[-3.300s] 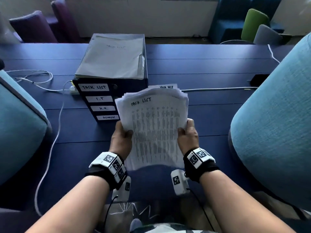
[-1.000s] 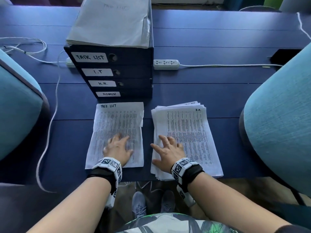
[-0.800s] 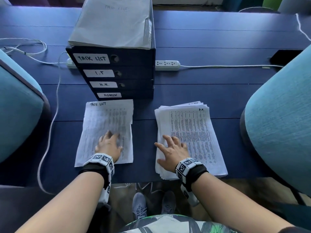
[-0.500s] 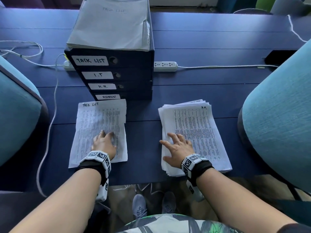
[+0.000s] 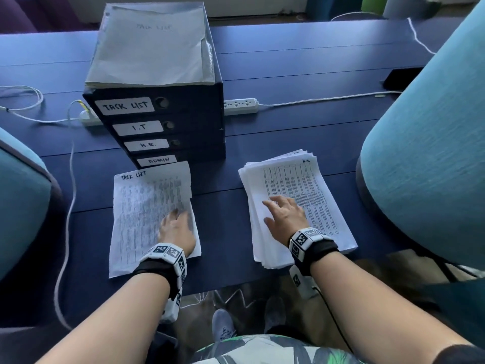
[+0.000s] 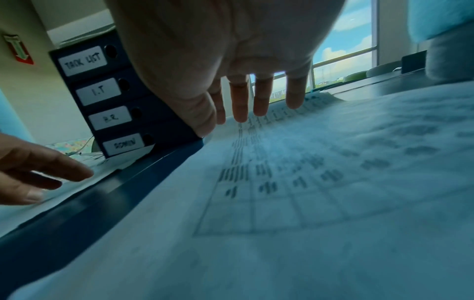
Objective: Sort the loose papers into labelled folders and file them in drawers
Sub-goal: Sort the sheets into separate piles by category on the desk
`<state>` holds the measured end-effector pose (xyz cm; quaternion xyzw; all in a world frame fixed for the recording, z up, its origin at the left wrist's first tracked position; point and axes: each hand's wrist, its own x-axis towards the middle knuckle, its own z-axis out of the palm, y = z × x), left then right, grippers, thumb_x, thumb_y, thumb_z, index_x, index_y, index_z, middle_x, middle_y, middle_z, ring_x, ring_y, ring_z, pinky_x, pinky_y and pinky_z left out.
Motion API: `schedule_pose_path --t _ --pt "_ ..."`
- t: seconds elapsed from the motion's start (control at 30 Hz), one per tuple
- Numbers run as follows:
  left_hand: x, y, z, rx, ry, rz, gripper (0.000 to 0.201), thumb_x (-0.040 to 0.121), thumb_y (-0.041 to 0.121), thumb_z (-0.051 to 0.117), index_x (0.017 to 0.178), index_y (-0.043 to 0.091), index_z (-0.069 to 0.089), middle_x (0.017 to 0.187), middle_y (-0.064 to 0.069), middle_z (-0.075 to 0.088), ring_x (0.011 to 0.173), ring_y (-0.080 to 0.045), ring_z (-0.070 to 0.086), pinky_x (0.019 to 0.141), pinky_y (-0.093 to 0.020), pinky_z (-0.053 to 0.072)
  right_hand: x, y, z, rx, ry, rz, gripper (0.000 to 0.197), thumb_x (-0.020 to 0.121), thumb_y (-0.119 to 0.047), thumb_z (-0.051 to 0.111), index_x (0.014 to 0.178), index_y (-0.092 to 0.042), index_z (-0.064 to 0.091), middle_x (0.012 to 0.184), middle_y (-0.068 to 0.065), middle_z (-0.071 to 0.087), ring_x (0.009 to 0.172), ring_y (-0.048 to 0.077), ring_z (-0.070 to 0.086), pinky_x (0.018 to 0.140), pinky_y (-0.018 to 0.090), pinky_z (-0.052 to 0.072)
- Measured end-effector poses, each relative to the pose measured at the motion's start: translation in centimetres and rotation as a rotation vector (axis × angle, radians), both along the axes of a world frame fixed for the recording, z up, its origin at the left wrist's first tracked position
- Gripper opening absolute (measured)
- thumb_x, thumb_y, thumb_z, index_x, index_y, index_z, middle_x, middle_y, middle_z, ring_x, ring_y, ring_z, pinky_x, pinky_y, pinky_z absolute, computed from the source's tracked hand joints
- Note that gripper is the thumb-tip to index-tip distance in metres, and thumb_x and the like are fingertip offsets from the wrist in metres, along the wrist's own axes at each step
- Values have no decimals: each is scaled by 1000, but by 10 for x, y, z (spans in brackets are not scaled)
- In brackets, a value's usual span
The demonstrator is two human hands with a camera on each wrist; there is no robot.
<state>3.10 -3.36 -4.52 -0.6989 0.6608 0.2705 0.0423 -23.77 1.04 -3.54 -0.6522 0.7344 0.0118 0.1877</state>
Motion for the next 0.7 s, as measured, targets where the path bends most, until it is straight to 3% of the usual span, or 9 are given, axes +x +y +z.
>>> schedule_pose_path --t 0.2,0.43,0.53,0.6,0.7 --pt "-29 -4 -8 -91 64 -93 48 93 17 55 140 14 45 142 -9 44 135 -28 36 113 -40 25 -30 -7 4 -51 11 -36 46 92 -28 53 137 -30 44 144 -4 39 132 20 32 109 42 30" --pt "-99 -18 -3 -107 259 24 40 93 22 60 132 12 56 123 -11 58 116 -24 53 99 -28 35 -72 -20 6 44 26 25 52 93 -31 54 142 -29 37 151 -1 29 140 22 22 114 43 22" --pt "-130 -27 1 -103 304 77 40 91 24 63 128 10 59 118 -8 65 113 -23 58 97 -28 39 -92 -22 4 59 33 67 56 93 -32 54 144 -29 32 156 0 22 144 23 16 117 44 19" --pt "-146 -31 2 -98 322 127 37 90 24 65 124 9 62 116 -8 67 110 -24 60 94 -28 41 -101 -19 -1 100 6 92 58 93 -31 53 146 -30 29 158 0 19 145 22 15 117 44 21" --pt "-162 -35 0 -96 349 206 28 87 24 66 112 11 67 99 -3 69 100 -23 63 81 -26 42 -105 -12 -6 119 -21 156 59 92 -27 52 146 -30 29 159 0 15 145 24 15 115 46 26"
